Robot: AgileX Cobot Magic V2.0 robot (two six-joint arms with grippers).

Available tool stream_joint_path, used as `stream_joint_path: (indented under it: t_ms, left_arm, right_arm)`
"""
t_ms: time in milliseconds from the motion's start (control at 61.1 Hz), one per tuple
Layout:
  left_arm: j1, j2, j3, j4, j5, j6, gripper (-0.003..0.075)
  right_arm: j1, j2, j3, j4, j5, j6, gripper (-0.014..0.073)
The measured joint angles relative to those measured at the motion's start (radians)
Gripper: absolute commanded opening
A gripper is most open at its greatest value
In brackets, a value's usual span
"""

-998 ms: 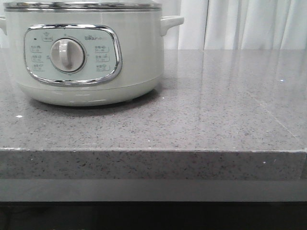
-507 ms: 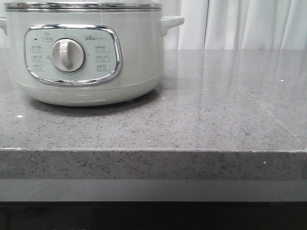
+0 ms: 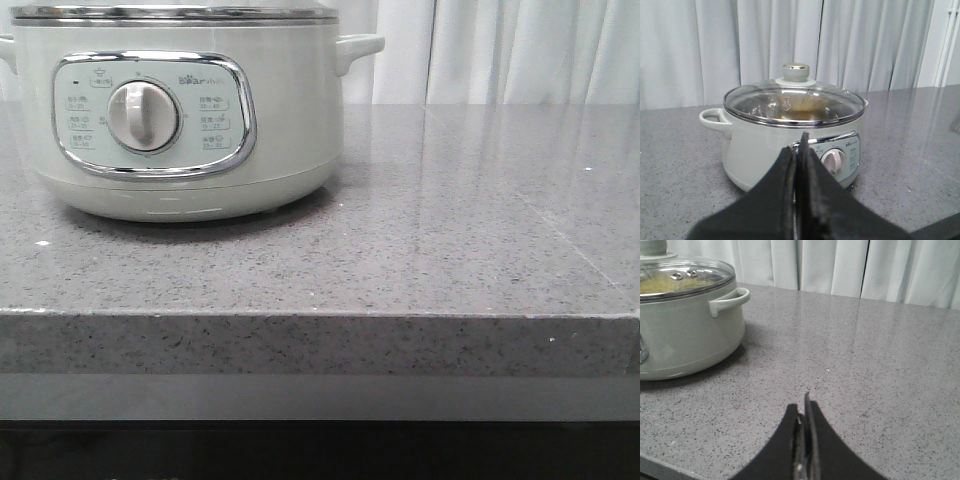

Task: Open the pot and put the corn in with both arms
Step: 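Release the lid knob and raise the left gripper away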

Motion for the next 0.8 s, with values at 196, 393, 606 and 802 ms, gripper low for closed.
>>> stream_joint_path:
  t_ms: [196,393,606,802]
  left_arm:
    - [0.0,0.0,0.005,0.0,-0.002,0.0,-0.0018]
    - [0.0,0.0,0.005,0.0,-0.002,0.0,-0.0018]
    - [0.0,0.0,0.015,0.005,-0.012,0.0,-0.0018]
    - [0.09,0.0,0.066,0.032,-0.055,-0.048,-0.0018]
  right_arm:
    - [0.0,0.0,0.0,0.0,0.0,0.0,-0.0064]
    - [0.0,0.0,0.0,0.0,0.0,0.0,-0.0064]
    - [0.0,0.0,0.0,0.0,0.0,0.0,-0.0064]
    - [0.0,0.0,0.0,0.0,0.0,0.0,-0.0064]
